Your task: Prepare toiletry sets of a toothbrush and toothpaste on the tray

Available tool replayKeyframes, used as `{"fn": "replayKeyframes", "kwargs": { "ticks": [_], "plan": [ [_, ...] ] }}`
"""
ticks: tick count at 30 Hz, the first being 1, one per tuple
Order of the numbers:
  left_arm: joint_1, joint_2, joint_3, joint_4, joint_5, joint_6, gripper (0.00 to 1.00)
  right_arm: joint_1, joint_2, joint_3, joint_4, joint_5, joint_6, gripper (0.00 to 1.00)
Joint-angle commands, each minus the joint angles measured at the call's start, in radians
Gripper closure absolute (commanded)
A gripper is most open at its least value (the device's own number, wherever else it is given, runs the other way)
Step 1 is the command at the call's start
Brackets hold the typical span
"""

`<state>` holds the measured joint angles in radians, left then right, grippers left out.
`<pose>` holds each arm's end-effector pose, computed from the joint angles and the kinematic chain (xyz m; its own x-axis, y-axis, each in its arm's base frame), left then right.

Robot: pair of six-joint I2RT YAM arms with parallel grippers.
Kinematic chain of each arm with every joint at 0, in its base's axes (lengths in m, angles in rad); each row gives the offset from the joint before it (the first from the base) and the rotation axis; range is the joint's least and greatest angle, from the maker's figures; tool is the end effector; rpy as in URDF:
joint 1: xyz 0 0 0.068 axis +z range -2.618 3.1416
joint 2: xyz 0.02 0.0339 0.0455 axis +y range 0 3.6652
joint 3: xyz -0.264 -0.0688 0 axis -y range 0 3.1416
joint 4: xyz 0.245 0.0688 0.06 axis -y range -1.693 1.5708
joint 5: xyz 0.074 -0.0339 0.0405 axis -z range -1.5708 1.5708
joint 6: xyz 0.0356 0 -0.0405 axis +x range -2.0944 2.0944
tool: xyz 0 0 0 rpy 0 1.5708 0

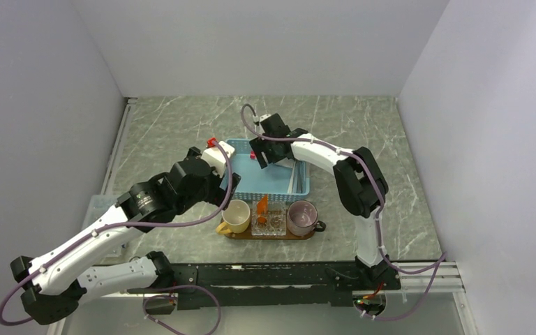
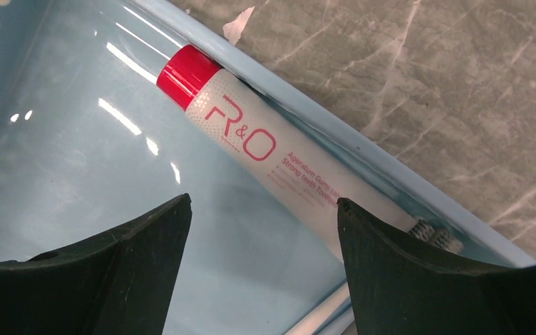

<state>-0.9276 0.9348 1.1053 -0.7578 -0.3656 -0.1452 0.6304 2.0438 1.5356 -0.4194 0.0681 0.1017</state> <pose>0.1204 -0.1394 0.3672 -0.4111 0.3232 -0.8523 0.5147 0.8540 0.0756 0.3643 0.2628 0.1941 -0.6994 -0.3850 -0.6022 -0.4866 0.8736 0.0067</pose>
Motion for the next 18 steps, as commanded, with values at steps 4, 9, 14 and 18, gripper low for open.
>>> {"fn": "replayKeyframes", "kwargs": {
  "ticks": [4,9,14,18],
  "plan": [
    [0.021,-0.019,-0.033,0.069,0.032,0.013,0.01,-0.004,0.038,-0.015,0.107,0.014,-0.074,0.20],
    [0.033,-0.013,-0.038,0.072,0.047,0.013,0.01,-0.004,0.063,-0.037,0.117,0.024,-0.084,0.20],
    [0.045,-0.012,-0.040,0.072,0.063,0.012,0.01,0.015,0.059,-0.055,0.099,-0.002,-0.084,0.22],
    [0.054,-0.019,-0.042,0.075,0.076,0.010,0.01,0.043,0.040,-0.070,0.080,-0.007,-0.087,0.25]
  ]
}}
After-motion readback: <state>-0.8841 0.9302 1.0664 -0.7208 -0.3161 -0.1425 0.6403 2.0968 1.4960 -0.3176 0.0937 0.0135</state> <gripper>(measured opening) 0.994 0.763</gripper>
